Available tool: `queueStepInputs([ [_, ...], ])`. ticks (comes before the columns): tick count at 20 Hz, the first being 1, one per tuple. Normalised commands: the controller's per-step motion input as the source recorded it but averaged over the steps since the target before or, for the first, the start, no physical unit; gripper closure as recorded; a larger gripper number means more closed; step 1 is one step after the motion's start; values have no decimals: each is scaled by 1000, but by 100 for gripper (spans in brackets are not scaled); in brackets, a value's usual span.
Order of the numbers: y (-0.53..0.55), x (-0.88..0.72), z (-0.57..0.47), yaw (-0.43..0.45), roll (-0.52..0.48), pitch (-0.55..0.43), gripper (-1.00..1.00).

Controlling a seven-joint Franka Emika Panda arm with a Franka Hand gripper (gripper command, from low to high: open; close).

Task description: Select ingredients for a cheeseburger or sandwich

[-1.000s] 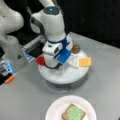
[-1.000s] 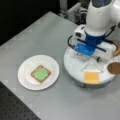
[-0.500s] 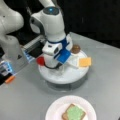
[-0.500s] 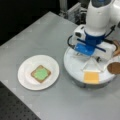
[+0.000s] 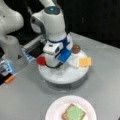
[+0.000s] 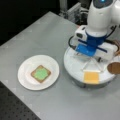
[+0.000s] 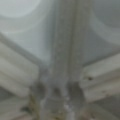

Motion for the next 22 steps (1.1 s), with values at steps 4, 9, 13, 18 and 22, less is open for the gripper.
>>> queueStepInputs([
  [4,92,-135,-98,174,-54,-87,-100],
  [9,87,-136,-101,220,-43,-101,-100],
  [13,14,-134,-94,286,-34,-125,-100],
  [18,-80,-120,-116,335,-34,-154,-100],
  [22,-149,-130,-129,355,-37,-174,-100],
])
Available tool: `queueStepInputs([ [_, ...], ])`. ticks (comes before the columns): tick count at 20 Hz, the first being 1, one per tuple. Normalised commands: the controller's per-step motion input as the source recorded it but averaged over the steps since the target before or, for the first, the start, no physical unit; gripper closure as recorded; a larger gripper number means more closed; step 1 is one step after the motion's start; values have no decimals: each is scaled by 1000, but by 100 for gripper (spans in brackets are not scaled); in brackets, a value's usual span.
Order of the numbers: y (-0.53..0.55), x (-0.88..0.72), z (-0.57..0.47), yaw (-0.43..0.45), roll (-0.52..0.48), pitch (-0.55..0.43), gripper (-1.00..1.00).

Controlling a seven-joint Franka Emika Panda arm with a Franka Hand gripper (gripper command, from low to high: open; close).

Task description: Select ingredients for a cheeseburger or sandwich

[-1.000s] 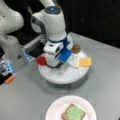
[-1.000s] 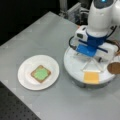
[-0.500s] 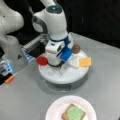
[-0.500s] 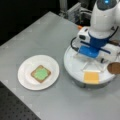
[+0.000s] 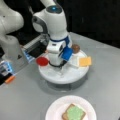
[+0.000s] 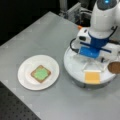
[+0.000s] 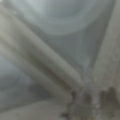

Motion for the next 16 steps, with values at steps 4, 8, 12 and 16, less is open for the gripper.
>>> queueStepInputs([
  [4,-152,-174,-137,349,-26,-167,-100],
  [8,-120,-224,-134,354,-24,-162,-100],
  [12,-108,-254,-137,363,-55,-182,-100],
  [16,-81,-292,-118,363,-43,-148,-100],
])
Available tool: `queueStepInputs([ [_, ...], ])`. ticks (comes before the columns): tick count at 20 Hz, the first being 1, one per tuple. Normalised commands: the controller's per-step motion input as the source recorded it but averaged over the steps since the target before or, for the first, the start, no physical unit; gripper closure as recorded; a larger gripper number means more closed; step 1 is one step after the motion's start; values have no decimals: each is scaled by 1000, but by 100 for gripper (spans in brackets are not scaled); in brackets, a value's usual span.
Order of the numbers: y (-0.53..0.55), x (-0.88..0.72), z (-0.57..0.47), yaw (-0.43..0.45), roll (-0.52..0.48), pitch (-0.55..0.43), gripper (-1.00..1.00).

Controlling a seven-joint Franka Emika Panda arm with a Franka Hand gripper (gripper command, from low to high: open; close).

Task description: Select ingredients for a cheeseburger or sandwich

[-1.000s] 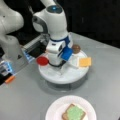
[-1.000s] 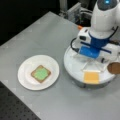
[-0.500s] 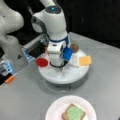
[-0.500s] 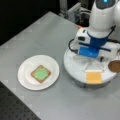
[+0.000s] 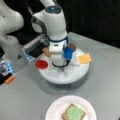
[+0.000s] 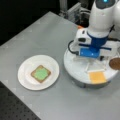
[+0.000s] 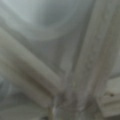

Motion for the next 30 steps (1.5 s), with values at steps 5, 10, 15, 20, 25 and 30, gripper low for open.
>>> queueStepInputs([
  [5,-90,-295,-85,358,-35,-123,-100],
  [10,-130,-265,-77,426,-60,-123,-100],
  [15,-189,-174,-81,497,-41,-94,-100],
  [20,-196,-133,-133,362,11,-76,-100],
  [25,-144,-166,-162,274,35,-59,-100],
  [30,-39,-245,-125,292,35,12,-100],
])
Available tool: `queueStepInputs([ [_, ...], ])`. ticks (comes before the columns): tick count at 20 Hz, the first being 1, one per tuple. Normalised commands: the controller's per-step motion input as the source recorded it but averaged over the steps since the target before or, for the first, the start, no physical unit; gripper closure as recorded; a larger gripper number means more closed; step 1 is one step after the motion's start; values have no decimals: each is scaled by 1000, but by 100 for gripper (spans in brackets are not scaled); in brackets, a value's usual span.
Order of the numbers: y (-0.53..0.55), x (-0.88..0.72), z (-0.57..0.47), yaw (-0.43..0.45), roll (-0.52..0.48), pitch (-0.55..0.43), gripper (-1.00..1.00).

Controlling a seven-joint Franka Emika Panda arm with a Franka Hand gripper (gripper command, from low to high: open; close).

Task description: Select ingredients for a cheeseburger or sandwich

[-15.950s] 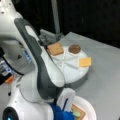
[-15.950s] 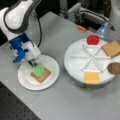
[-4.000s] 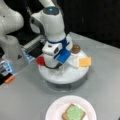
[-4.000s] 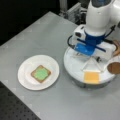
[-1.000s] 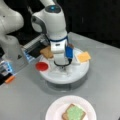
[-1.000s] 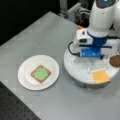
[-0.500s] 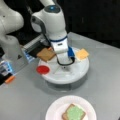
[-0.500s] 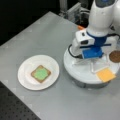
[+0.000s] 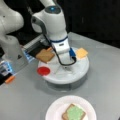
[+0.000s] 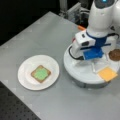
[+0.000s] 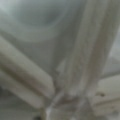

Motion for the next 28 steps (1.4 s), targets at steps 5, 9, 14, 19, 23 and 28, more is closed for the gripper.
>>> queueStepInputs([
  [5,37,-199,-39,398,33,56,-100],
  [9,89,-70,25,479,58,59,-100],
  [14,127,43,39,374,76,39,-100],
  [19,116,134,51,257,73,28,-100],
  [23,99,82,47,168,61,31,-100],
  [28,108,61,43,121,53,28,-100],
])
